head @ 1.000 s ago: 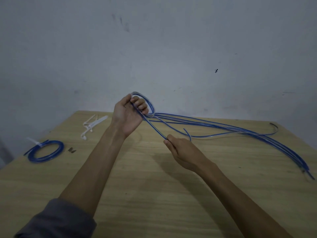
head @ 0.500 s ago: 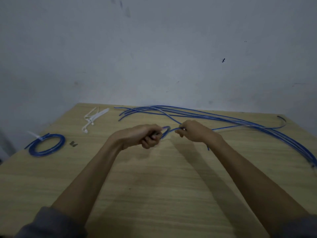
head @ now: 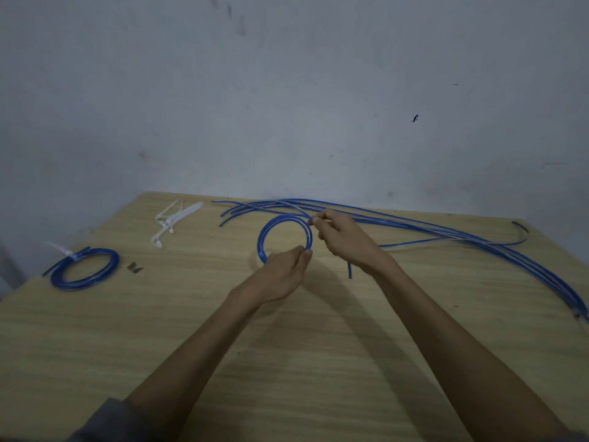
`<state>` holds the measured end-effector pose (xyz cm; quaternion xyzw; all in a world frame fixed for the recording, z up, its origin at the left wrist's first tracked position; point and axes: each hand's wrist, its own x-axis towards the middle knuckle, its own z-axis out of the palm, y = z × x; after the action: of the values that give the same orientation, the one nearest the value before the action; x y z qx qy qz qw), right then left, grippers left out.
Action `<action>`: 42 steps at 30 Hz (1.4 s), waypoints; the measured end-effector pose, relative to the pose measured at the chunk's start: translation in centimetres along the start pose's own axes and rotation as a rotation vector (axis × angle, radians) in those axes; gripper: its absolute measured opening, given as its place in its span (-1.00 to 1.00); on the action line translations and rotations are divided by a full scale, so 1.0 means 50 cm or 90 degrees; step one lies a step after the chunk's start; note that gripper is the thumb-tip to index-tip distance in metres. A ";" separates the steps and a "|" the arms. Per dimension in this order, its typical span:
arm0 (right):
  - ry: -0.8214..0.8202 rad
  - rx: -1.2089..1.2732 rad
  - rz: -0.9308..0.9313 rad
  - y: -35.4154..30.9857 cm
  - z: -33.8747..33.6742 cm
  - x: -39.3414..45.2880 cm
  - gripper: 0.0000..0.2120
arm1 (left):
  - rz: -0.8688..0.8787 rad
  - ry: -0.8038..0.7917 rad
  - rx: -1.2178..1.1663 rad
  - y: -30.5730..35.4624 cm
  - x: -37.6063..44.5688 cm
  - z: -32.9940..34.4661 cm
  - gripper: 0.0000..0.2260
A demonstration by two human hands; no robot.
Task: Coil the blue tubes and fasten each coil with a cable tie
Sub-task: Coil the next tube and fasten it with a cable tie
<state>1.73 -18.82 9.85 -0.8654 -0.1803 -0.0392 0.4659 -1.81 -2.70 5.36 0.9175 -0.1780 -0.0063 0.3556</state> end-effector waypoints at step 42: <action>0.055 0.001 -0.143 -0.093 0.353 0.061 -0.81 | -0.299 0.352 -0.723 -0.169 -0.075 -0.198 -0.63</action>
<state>1.20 -1.17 4.33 -0.8367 -0.2564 -0.1281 0.4668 -1.25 10.74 6.79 0.5706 0.1548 0.0590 0.8043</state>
